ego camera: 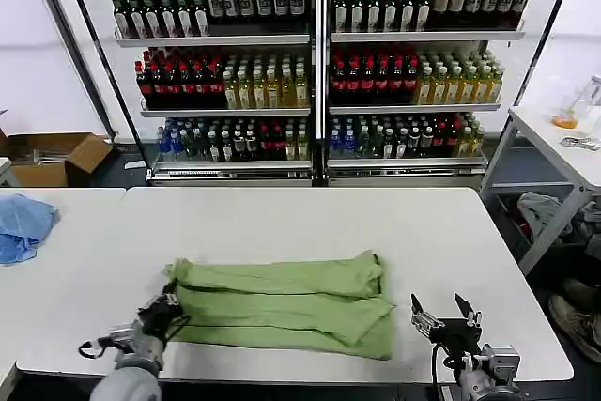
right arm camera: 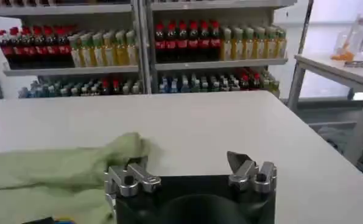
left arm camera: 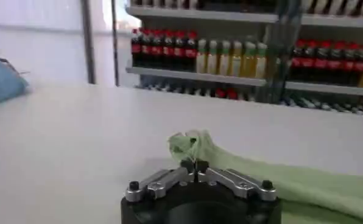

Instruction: Fold and organize the clothes.

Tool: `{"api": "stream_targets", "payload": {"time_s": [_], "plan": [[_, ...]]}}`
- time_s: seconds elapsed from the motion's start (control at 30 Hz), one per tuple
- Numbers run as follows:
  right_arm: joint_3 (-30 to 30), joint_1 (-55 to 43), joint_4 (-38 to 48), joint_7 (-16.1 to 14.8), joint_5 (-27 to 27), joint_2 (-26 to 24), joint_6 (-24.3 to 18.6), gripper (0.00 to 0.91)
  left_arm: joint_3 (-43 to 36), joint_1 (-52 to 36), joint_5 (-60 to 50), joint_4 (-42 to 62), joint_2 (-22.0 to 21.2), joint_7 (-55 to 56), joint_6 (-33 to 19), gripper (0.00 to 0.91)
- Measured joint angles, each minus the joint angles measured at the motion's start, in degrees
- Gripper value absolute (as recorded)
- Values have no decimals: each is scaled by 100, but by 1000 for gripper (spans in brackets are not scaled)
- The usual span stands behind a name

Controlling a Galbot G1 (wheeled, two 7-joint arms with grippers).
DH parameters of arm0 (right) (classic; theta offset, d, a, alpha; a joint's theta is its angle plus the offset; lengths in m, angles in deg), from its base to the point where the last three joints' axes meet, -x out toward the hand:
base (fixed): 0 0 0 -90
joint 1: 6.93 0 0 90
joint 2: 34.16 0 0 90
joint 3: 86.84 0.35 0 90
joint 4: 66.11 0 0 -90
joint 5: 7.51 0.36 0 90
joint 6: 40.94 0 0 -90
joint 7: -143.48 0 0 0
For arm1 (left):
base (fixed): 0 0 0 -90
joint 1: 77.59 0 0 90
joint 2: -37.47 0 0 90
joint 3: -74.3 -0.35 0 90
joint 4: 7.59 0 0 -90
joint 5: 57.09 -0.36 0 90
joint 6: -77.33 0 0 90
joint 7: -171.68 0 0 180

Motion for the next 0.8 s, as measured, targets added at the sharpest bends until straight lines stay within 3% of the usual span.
{"api": "stream_targets", "payload": {"time_s": [0.2,0.4,0.8], "plan": [[-13,-32,-1,9,24,-3,0,907,722,-91,518,-28,472,-94,111,20],[9,-31,3,9,31,-1,-5,907,1078,-69,1427,-429,657,-157,362,20],[13,-172,137,28,131,-108,-6,907,324,-85,2866,-1615,145,-65,607,20]]}}
